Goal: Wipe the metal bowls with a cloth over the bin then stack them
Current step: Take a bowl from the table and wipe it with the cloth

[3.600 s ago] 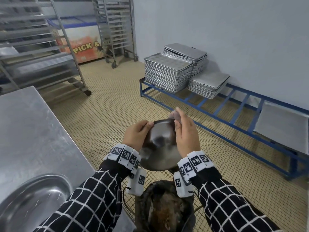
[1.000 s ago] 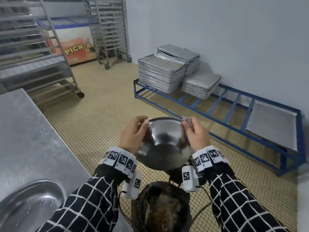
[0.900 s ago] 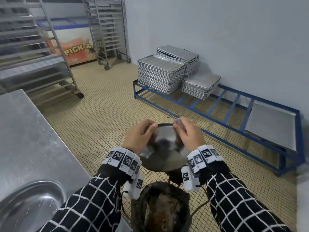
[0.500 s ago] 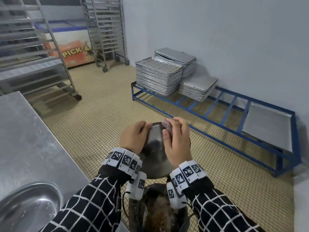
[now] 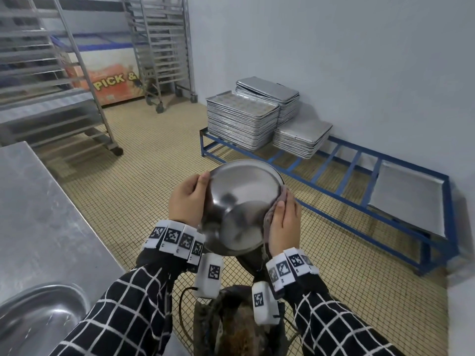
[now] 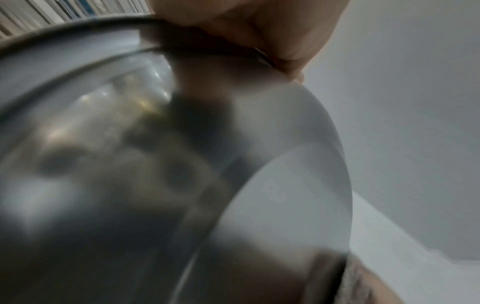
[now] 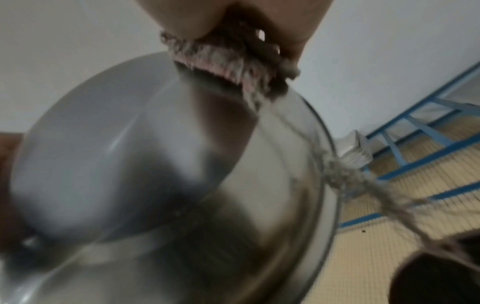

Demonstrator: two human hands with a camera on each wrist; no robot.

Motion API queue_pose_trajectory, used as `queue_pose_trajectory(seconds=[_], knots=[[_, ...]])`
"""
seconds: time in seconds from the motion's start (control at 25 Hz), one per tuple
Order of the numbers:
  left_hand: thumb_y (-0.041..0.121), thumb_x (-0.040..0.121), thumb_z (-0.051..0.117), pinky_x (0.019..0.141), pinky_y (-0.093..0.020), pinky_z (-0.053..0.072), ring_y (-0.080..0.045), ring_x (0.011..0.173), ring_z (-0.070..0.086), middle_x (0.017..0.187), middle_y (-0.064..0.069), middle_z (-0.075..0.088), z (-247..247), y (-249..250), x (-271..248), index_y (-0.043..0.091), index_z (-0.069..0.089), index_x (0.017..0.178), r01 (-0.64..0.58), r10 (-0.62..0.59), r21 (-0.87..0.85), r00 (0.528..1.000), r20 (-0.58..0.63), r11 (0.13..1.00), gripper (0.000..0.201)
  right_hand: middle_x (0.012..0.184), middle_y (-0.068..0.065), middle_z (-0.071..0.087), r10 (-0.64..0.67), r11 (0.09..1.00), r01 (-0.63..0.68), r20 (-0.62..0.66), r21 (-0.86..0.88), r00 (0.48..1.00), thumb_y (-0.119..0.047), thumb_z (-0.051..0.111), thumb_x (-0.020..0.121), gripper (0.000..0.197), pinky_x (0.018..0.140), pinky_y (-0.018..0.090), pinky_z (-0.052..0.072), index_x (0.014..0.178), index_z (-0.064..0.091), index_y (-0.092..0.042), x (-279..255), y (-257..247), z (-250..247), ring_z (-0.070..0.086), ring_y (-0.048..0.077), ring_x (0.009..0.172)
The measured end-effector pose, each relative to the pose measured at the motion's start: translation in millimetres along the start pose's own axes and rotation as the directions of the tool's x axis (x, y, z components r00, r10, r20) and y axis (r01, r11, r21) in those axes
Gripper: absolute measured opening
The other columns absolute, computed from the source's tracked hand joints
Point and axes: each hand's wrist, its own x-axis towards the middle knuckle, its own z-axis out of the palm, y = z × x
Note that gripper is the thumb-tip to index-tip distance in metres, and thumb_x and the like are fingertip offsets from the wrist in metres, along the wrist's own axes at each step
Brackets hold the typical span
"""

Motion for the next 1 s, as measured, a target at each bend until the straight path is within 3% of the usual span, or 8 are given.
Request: queue_pose_trajectory(seconds=[0.2, 0.36, 0.48, 0.56, 0.72, 0.84, 0.92, 1.0], knots=[[0.041, 0.098, 0.044, 0.062, -0.036, 0.044, -0.02, 0.06, 0.051, 0.065, -0.01, 0.058, 8, -6, -9, 0.011, 0.063, 0.075, 0.086, -0.086, 0.001, 0.996, 0.028, 0.996, 0.042, 0.158, 0.001, 0.012, -0.283, 0.926, 0.323, 0.205, -0.194, 0.937, -0.039, 0.022, 0.1, 0.054, 0.115, 0.036, 0.02, 0.151, 0.014, -0.022, -35, -15, 15, 0.012, 0.023, 0.145], [0.039, 0.098, 0.045, 0.058, -0.031, 0.042, -0.014, 0.058, 0.051, 0.062, 0.0, 0.059, 14, -3, -14, 0.021, 0.06, 0.068, 0.042, -0.045, 0.052, 0.997, 0.056, 0.998, 0.039, 0.148, 0.006, 0.038, -0.456, 0.798, 0.498, 0.199, -0.34, 0.867, -0.033, 0.029, 0.099, 0.05, 0.116, 0.042, 0.022, 0.144, 0.038, -0.013, -15, -38, 29, 0.027, 0.023, 0.14], [0.043, 0.097, 0.047, 0.065, -0.043, 0.048, -0.028, 0.066, 0.058, 0.067, -0.011, 0.063, 11, -2, -10, 0.014, 0.064, 0.071, 0.058, -0.059, 0.019, 0.997, 0.045, 0.998, 0.042, 0.142, 0.005, 0.043, -0.386, 0.873, 0.378, 0.038, -0.307, 0.922, -0.032, 0.031, 0.099, 0.045, 0.112, 0.037, 0.028, 0.138, 0.045, -0.014, 4, -40, 30, 0.035, 0.017, 0.132], [0.044, 0.097, 0.047, 0.072, -0.048, 0.05, -0.035, 0.073, 0.06, 0.072, -0.017, 0.064, 7, -5, -7, 0.012, 0.066, 0.074, 0.082, -0.081, -0.026, 0.996, 0.025, 0.996, 0.043, 0.147, 0.005, 0.036, -0.167, 0.981, 0.159, -0.064, -0.115, 0.984, -0.03, 0.031, 0.102, 0.043, 0.107, 0.035, 0.036, 0.14, 0.043, -0.015, 13, -31, 31, 0.034, 0.01, 0.129], [0.043, 0.096, 0.048, 0.071, -0.042, 0.05, -0.024, 0.065, 0.056, 0.065, -0.008, 0.062, 0, -8, -5, 0.029, 0.068, 0.066, 0.145, -0.146, -0.102, 0.989, 0.002, 0.984, 0.039, 0.15, 0.008, 0.031, 0.139, 0.988, -0.137, -0.024, 0.075, 0.99, -0.028, 0.03, 0.102, 0.045, 0.109, 0.031, 0.032, 0.146, 0.035, -0.017, 11, -8, 28, 0.035, 0.021, 0.136], [0.042, 0.097, 0.047, 0.071, -0.043, 0.049, -0.023, 0.065, 0.053, 0.067, -0.009, 0.06, 1, -9, -5, 0.018, 0.067, 0.07, 0.164, -0.164, -0.092, 0.986, 0.006, 0.982, 0.041, 0.154, 0.006, 0.025, -0.126, 0.99, 0.129, 0.055, -0.058, 0.99, -0.028, 0.032, 0.102, 0.049, 0.114, 0.034, 0.025, 0.149, 0.026, -0.018, -8, -19, 30, 0.022, 0.019, 0.143], [0.042, 0.097, 0.047, 0.075, -0.046, 0.051, -0.029, 0.069, 0.059, 0.072, -0.011, 0.066, 5, -9, -6, 0.014, 0.068, 0.077, 0.142, -0.14, -0.06, 0.989, 0.042, 0.988, 0.04, 0.152, 0.007, 0.03, -0.395, 0.878, 0.416, 0.133, -0.236, 0.909, -0.029, 0.032, 0.099, 0.05, 0.117, 0.04, 0.018, 0.147, 0.031, -0.014, -17, -34, 37, 0.018, 0.02, 0.143], [0.044, 0.096, 0.047, 0.072, -0.05, 0.053, -0.029, 0.07, 0.062, 0.071, -0.01, 0.067, 7, -9, -8, 0.016, 0.068, 0.077, 0.102, -0.099, -0.031, 0.992, 0.077, 0.994, 0.04, 0.146, 0.009, 0.041, -0.502, 0.794, 0.522, 0.146, -0.313, 0.852, -0.028, 0.034, 0.096, 0.049, 0.117, 0.045, 0.02, 0.141, 0.042, -0.01, -16, -45, 43, 0.028, 0.024, 0.14]])
